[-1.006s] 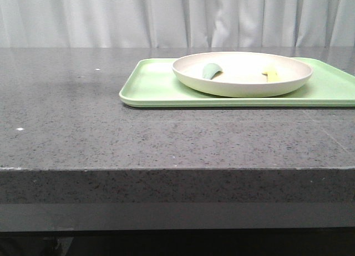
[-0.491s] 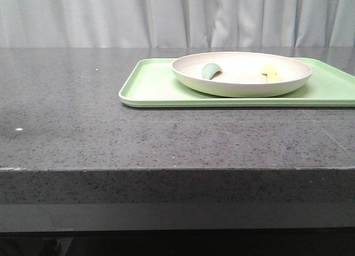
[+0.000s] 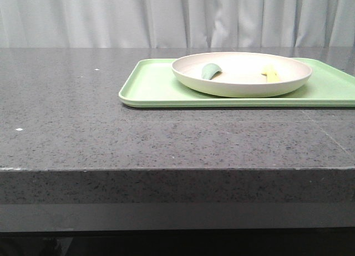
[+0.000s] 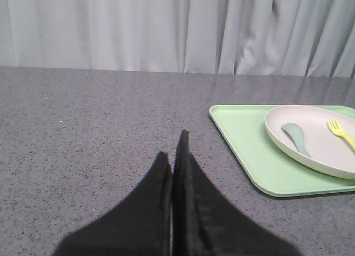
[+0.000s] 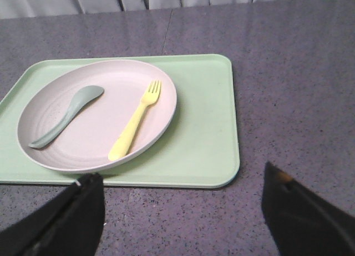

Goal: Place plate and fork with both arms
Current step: 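Lower the right gripper over the yellow fork on the plate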

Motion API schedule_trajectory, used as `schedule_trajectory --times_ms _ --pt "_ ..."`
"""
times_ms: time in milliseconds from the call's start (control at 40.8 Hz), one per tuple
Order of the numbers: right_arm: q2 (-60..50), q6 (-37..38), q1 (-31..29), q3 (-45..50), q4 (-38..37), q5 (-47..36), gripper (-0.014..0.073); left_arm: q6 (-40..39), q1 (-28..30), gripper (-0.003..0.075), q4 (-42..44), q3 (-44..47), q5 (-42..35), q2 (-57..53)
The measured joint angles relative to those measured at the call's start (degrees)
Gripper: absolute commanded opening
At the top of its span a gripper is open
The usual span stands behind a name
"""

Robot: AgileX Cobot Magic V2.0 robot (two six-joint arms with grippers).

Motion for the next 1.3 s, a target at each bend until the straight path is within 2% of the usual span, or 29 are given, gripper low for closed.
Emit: schedule_trajectory --times_ms 147,491,810,1031,1301 --pt "8.12 -0.12 1.34 -6.67 0.11 4.19 0.0603 0.0 0.0 -0.0018 0.0 1.62 0.22 -3.92" --pt "37.19 1.2 11.41 -28.45 0.2 12.83 0.0603 0.0 0.0 -0.0018 0.0 1.83 0.22 -4.32" --pt "60.0 7.09 11.96 -45.85 -0.51 19.81 0.0602 0.0 0.0 -0.0018 0.0 1.83 0.22 -4.32" --pt "68.13 9.22 11.96 -50.56 -0.64 21.22 0.0602 0.0 0.0 -0.0018 0.0 1.83 0.22 -4.32" --pt "71.21 9.45 11.96 -51.47 -0.74 21.34 0.0601 -0.02 0.0 -0.0018 0.0 1.83 0.22 -4.32"
